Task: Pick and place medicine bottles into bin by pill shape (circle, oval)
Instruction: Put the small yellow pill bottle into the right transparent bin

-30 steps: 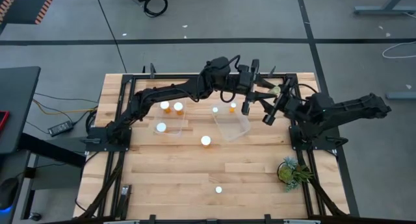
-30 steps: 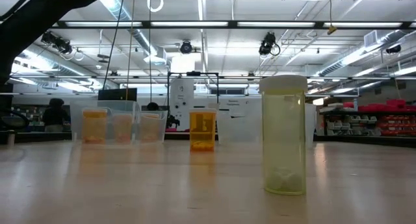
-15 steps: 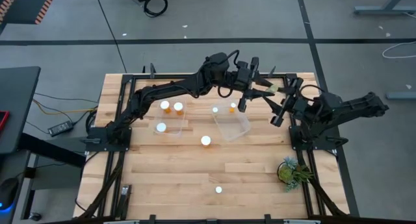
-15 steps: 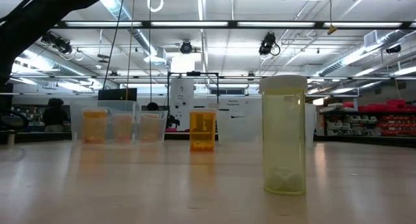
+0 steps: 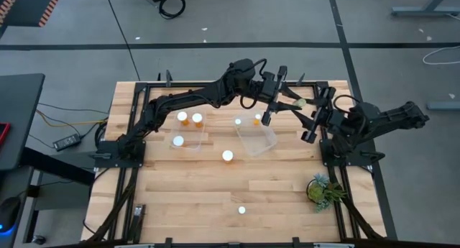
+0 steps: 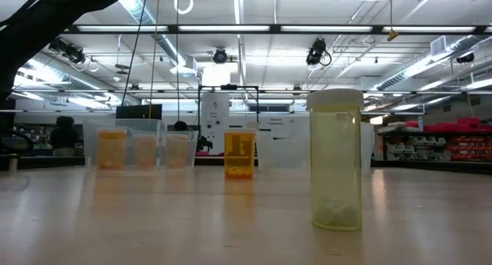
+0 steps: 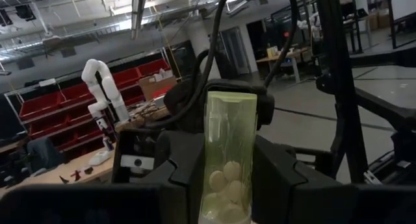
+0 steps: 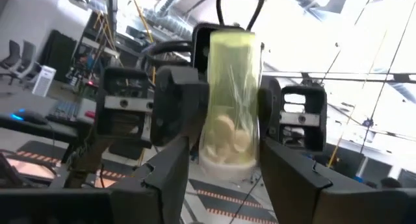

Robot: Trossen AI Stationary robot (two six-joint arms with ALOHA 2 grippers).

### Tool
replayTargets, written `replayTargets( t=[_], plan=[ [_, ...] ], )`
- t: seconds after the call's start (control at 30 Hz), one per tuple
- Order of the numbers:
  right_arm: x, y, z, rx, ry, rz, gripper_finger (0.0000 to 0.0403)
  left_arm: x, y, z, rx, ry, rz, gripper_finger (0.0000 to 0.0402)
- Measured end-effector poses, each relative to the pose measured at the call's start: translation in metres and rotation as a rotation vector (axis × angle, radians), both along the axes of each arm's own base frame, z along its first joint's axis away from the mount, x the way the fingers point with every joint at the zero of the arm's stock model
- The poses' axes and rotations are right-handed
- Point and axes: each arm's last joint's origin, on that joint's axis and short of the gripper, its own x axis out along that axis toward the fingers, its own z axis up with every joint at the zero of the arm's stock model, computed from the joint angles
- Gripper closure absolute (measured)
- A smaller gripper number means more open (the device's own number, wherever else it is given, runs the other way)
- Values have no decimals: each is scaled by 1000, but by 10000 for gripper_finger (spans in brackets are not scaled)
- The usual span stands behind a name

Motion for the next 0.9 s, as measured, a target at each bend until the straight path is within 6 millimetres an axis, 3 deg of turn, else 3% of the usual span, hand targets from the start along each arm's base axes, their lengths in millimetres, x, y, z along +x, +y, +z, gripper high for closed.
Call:
replayTargets(
  t=[0.3, 0.6, 0.9],
  plan=[
    [0, 0, 0, -18, 2, -6, 221, 0, 0, -1, 1, 9, 1, 292],
    [1, 0, 0, -34, 16, -25, 283, 1, 0, -2, 0, 23, 2, 287],
    [1, -1, -1, -9, 25, -59, 258, 1, 0, -3, -3, 32, 4, 267]
  ],
)
